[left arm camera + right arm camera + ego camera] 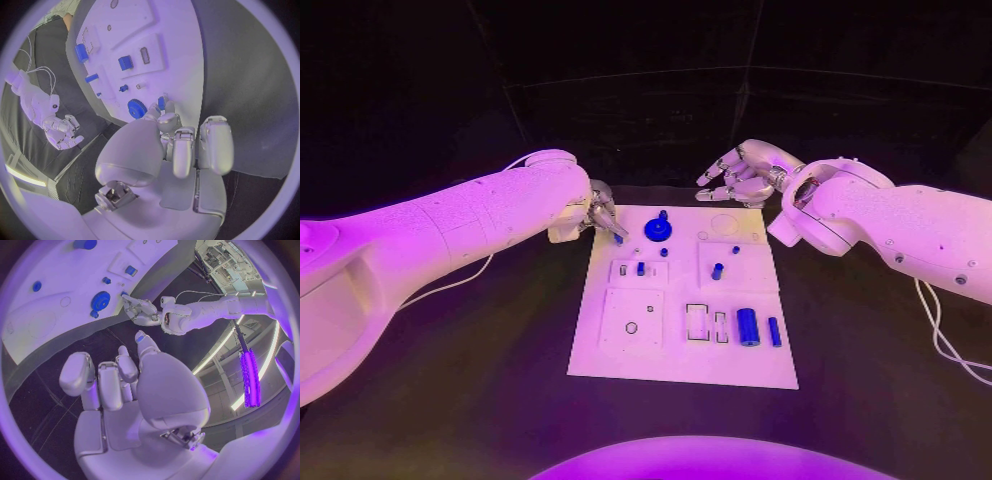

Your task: Assemble the parts on the task board

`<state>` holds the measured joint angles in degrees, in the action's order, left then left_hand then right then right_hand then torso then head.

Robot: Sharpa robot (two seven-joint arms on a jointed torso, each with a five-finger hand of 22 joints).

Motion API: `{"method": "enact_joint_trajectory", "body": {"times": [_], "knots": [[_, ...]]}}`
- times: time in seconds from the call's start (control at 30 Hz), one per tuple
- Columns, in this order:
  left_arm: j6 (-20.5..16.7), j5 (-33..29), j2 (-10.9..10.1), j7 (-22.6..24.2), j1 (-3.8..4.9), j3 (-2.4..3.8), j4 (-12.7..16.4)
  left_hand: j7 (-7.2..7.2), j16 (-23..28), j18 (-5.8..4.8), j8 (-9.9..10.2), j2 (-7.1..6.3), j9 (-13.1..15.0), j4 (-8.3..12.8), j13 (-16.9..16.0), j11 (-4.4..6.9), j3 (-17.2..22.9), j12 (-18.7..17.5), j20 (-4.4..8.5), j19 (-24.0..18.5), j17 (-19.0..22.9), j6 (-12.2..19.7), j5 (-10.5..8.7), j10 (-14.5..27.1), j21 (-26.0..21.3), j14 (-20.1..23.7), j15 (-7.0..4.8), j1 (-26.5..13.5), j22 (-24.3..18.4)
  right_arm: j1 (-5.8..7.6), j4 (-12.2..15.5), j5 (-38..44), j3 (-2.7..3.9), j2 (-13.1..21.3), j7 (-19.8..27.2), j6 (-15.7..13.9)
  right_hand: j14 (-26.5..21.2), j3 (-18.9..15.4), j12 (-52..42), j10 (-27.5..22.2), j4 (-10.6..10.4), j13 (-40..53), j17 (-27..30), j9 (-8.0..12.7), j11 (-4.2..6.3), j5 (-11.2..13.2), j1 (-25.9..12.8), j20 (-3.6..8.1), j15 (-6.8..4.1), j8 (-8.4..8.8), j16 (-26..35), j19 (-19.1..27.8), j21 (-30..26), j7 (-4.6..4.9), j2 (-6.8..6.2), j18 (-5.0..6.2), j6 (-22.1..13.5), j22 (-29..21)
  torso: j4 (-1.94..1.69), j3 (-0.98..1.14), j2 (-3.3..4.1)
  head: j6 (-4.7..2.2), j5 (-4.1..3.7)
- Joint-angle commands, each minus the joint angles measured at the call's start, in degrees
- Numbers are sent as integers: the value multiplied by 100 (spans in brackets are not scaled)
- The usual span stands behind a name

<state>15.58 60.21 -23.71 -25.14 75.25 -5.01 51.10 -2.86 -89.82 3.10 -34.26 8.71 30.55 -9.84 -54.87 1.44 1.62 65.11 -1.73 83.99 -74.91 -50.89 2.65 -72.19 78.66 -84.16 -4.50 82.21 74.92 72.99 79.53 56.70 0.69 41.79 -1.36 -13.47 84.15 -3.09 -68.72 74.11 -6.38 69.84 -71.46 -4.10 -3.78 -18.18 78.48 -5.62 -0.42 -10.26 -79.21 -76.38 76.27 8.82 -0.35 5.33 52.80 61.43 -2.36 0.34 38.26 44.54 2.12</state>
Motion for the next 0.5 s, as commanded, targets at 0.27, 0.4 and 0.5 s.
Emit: {"method": "enact_joint_trajectory", "body": {"times": [0.27,0.4,0.5], "knots": [[-492,-627,-359,93,24,7,499,29,-18,12,-35,-212,2,397,-4,9,633,-19,41,87,-1509,-55,28,-76,26,-584,-36,49,123,12,10,9,3,36,45,-6,159,8,13,-12,-33,7,-4,5,-1,-24,-5,4,-22,-17,35,32,-32,1,37,28,-54,2,-43,9,-27,-2,8],[-653,-739,-559,98,33,8,803,31,-18,12,-35,-291,-2,425,-2,12,777,-25,42,87,-1509,-71,28,-94,20,-584,-37,21,122,12,14,9,3,54,45,-8,161,7,13,-13,-38,6,-9,5,-1,-27,-7,4,-21,-20,33,31,-32,2,41,28,-54,1,-64,16,-43,16,0],[-798,-775,-716,115,36,8,1060,33,-18,12,-37,-383,-5,444,-2,14,952,-29,43,90,-1509,-86,29,-115,20,-584,-38,-28,129,12,20,9,3,70,44,-10,161,7,13,-13,-38,6,-9,5,-1,-27,-7,4,-21,-20,33,31,-32,2,41,28,-54,1,-75,21,-51,19,-1]]}}
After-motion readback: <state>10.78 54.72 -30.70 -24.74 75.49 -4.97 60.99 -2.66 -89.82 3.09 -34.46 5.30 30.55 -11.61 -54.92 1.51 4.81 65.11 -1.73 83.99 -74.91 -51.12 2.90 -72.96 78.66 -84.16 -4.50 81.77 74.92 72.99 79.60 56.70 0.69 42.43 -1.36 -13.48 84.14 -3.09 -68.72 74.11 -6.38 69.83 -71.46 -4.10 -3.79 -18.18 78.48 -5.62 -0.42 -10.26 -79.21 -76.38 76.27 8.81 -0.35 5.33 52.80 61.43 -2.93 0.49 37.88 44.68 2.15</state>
